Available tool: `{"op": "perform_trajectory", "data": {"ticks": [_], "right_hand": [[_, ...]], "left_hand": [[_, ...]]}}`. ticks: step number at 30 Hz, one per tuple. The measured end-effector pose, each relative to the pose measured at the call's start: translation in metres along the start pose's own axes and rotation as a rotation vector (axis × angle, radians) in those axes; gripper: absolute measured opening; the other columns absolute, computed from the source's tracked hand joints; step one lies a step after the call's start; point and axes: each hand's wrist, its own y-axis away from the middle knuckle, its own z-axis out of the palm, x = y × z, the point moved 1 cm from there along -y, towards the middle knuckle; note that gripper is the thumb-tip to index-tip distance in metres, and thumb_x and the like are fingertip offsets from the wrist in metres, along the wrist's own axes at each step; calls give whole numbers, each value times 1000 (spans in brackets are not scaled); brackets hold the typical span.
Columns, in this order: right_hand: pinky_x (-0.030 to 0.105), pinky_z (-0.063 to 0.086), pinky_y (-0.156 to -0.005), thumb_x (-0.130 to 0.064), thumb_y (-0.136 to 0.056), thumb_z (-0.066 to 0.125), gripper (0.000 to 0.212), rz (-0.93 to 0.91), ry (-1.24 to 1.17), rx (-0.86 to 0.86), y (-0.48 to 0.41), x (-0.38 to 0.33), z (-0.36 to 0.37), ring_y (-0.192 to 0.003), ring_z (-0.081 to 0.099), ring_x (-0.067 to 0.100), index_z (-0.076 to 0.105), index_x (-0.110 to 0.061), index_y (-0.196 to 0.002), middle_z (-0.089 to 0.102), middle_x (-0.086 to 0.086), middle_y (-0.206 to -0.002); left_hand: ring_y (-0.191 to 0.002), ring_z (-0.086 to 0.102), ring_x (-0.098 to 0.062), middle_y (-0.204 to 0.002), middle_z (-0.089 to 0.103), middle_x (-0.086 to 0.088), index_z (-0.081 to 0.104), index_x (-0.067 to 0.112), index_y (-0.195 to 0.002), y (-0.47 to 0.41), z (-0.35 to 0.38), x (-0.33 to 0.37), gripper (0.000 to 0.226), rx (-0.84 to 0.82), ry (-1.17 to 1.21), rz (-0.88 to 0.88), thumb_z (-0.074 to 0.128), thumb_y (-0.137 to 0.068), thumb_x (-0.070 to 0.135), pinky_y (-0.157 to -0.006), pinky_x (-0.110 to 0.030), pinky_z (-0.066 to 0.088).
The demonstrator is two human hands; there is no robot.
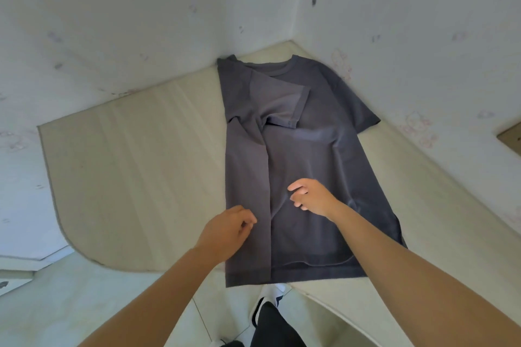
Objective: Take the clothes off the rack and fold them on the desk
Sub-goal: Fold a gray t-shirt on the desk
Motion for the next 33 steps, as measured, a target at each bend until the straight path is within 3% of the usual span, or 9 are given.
{"op": "perform_trajectory", "data": {"ticks": [6,11,15,18,23,25,28,31,33], "right_hand": [[27,52,-67,-7,-89,56,36,27,-206,204,-58,-25,-58,-69,59,16,51,-16,-123,65,12,-101],[36,53,-89,-15,-90,54,38,56,-364,314,-116,-49,-92,-86,60,18,54,-10,-128,63,7,-107],[26,37,-83,-18,-94,52,44,86,-345,366,-156,-72,-105,-111,53,24,45,-10,-137,53,6,-126],[29,43,-83,-18,-91,58,53,172,-475,299,-183,-83,-105,-102,55,24,37,-2,-136,51,4,-117],[35,53,-85,-16,-84,70,40,256,-704,310,-217,-88,-104,-103,60,26,51,-3,-117,60,9,-115],[39,52,-88,-20,-82,72,39,248,-664,334,-228,-93,-102,-102,60,27,56,-4,-114,63,10,-114],[33,42,-78,-23,-90,61,34,205,-438,429,-233,-105,-98,-99,57,27,53,-6,-118,61,11,-119],[34,39,-77,-21,-101,39,37,200,-162,521,-232,-118,-92,-109,55,34,37,-9,-136,56,14,-125],[37,41,-85,-23,-104,31,39,66,-75,616,-229,-127,-92,-115,54,34,34,-13,-142,56,15,-129]], "left_hand": [[-113,49,-15,-124,51,4,58,22,-122,-78,-39,-9,33,147,-58,-39,56,-91,10,-97,-27,43],[-125,44,-19,-138,43,2,47,21,-133,-124,-61,-19,43,188,-128,-184,59,-92,16,-105,-33,39],[-130,42,-19,-143,41,2,45,18,-137,-152,-71,-29,43,213,-124,-204,55,-95,19,-107,-34,36],[-131,42,-19,-144,41,1,45,17,-137,-170,-76,-37,43,244,-97,-213,54,-95,21,-109,-35,35],[-131,41,-18,-143,40,1,48,17,-135,-203,-80,-42,41,243,-65,-181,56,-94,20,-110,-35,34],[-131,41,-18,-143,41,0,50,16,-133,-220,-83,-47,39,256,-69,-154,55,-94,19,-109,-35,34],[-136,37,-19,-146,41,-1,49,15,-135,-244,-87,-53,38,274,-57,-140,51,-97,18,-110,-33,31],[-145,22,-17,-156,29,0,32,18,-148,-271,-90,-61,47,216,-75,-116,40,-102,24,-116,-31,22],[-148,12,-16,-160,18,2,17,24,-153,-288,-93,-67,53,146,-134,-41,33,-104,31,-120,-33,16]]}}
